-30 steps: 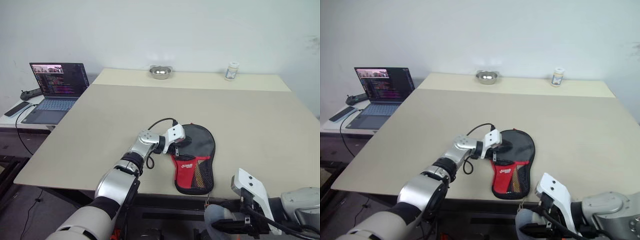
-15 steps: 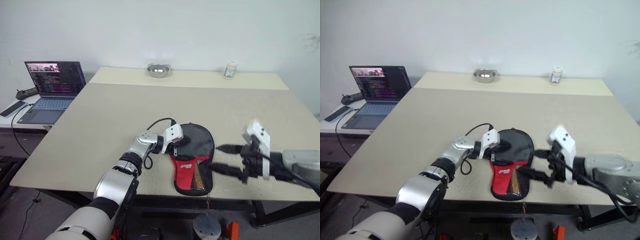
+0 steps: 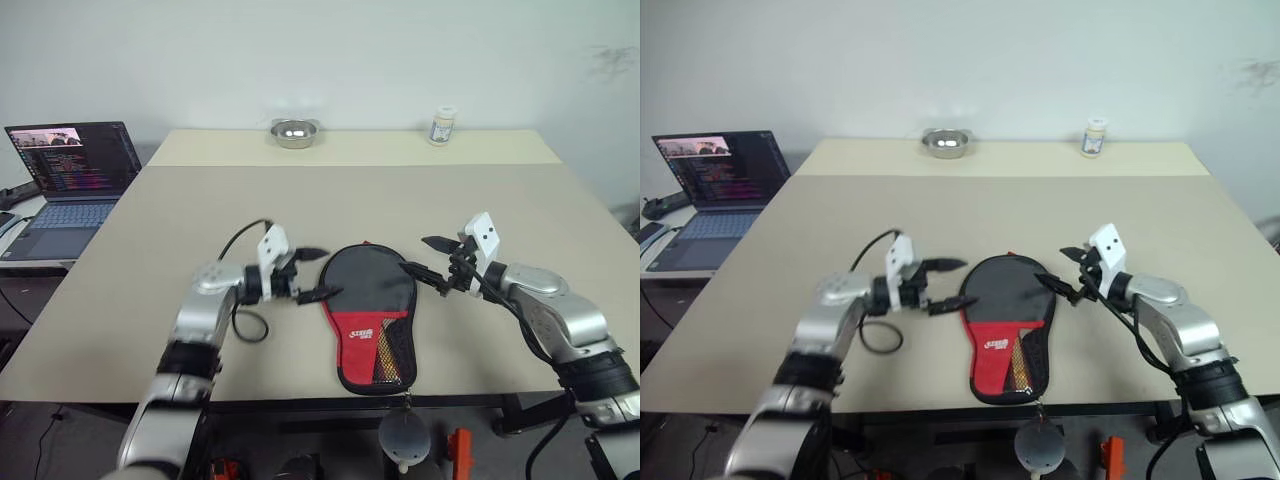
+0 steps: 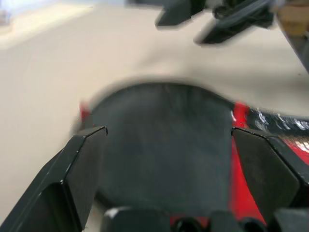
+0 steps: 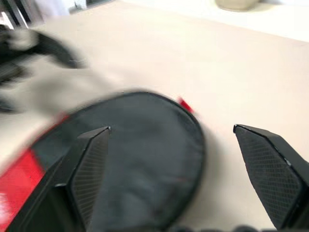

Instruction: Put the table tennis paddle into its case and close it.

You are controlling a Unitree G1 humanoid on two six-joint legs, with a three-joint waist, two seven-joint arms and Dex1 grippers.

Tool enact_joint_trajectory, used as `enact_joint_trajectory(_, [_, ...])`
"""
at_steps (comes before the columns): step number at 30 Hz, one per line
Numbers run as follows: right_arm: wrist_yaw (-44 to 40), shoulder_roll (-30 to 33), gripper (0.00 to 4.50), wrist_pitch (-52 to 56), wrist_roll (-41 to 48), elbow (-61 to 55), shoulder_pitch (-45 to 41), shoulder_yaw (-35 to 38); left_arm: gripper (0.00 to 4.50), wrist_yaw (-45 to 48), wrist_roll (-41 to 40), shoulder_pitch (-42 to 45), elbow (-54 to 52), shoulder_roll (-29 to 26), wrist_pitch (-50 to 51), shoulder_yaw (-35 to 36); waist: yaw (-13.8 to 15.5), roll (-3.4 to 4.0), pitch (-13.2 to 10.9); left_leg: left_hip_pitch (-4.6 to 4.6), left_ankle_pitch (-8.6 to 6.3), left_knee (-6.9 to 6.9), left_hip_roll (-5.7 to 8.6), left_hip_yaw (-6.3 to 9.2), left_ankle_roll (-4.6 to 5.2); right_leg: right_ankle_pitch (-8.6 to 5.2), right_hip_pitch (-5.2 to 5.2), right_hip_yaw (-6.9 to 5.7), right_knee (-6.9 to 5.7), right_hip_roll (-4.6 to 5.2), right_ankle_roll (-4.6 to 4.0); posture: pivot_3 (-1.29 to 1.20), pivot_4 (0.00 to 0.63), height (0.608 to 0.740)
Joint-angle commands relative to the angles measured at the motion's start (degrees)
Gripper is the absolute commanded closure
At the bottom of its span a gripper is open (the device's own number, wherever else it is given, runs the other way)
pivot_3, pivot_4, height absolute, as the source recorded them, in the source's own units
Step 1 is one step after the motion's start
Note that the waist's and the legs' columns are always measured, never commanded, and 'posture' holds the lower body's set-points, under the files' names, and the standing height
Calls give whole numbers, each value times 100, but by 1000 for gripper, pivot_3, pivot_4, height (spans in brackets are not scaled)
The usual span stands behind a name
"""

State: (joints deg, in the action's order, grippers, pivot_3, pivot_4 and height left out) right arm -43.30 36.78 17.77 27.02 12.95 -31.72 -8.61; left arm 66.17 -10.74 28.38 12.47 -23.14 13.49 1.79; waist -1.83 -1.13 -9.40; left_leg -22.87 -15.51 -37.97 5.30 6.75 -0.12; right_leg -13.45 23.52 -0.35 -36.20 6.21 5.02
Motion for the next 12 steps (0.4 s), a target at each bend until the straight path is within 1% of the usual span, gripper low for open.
enact_joint_trajectory(1, [-638,70,35,-602,-350,677,-360,202,0,-683,-238,-212,-1071,-128,515,277,65,5,-8,-2,1,-3,2,4,-2,0,-1,-5,-2,1,-1,0,150,740])
enact_joint_trajectory(3, [-702,8,35,-630,-399,832,-436,331,0,-822,-292,-329,-1211,-219,543,337,110,8,-10,-1,2,-6,2,6,-4,5,-3,-5,-4,1,-7,0,150,740])
enact_joint_trajectory(5, [-885,45,35,-666,-433,1040,-523,446,0,-955,-295,-250,-1216,-203,576,237,132,9,-9,2,4,-6,0,7,-7,8,-3,-6,-8,0,-13,0,150,740])
enact_joint_trajectory(8, [-857,43,35,-471,-512,463,-262,462,0,-857,-290,-268,-893,-322,213,215,151,9,-9,7,5,-5,0,6,-10,9,-6,-5,-13,-1,-14,0,150,740])
enact_joint_trajectory(12, [-1085,228,35,-465,-739,326,-190,461,0,-984,-272,6,-537,-132,37,29,157,11,-8,5,6,-5,0,3,-12,8,-2,-3,-14,0,-15,0,150,740])
